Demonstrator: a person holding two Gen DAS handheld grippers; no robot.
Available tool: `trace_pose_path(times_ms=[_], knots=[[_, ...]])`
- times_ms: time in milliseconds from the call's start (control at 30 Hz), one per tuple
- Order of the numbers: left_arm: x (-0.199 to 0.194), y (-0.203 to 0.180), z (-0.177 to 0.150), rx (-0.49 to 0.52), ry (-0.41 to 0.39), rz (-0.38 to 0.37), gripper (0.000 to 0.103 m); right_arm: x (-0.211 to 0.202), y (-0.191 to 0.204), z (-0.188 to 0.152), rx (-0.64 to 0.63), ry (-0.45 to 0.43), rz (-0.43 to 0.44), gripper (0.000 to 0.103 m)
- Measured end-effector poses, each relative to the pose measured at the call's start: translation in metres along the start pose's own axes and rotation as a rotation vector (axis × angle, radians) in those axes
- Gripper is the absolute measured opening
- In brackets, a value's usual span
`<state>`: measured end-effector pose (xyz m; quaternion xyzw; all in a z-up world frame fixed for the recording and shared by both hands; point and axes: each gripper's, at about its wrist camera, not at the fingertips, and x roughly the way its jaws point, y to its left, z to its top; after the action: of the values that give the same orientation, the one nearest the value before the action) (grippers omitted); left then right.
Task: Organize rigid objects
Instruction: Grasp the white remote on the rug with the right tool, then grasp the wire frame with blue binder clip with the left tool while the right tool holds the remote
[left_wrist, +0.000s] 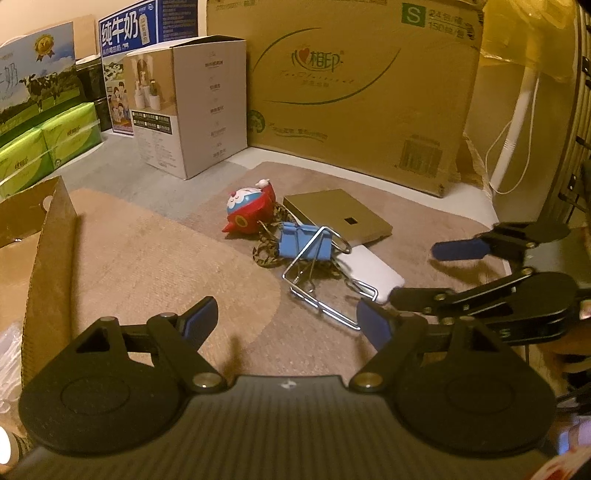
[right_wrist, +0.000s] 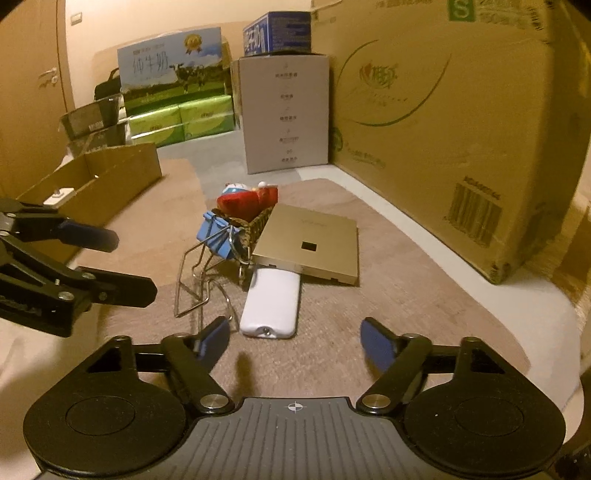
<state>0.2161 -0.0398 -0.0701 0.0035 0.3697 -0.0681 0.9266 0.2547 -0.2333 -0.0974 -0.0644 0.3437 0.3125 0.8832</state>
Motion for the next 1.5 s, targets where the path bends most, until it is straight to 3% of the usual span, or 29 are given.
trace_pose_path(times_ms=[300, 467, 1000, 1100, 1233, 1500], knots=[[0.004, 0.006, 0.003, -0.029, -0.007, 0.004, 0.080, 0.029, 0.009, 0.005, -0.028, 0.018, 0.017, 0.066], [0.006, 0.005, 0.003, -0.036, -0.003, -0.003, 0.080, 0.028, 0.011, 0.006, -0.051, 0.023, 0.020, 0.040], [0.032, -0.019, -0.002, -0.074, 0.026, -0.035, 0.080, -0.031, -0.004, -0.032, -0.012, 0.074, -0.016, 0.039], [0.042, -0.021, 0.000, -0.105, 0.029, -0.031, 0.068, -0.033, -0.002, -0.035, -0.010, 0.069, -0.022, 0.039], [0.045, -0.017, 0.002, -0.119, 0.031, -0.016, 0.041, -0.030, 0.003, -0.032, -0.014, 0.071, -0.040, 0.039], [0.016, -0.004, -0.013, -0.038, 0.082, 0.012, 0.037, -0.018, 0.010, -0.025, -0.005, 0.073, -0.063, 0.041]])
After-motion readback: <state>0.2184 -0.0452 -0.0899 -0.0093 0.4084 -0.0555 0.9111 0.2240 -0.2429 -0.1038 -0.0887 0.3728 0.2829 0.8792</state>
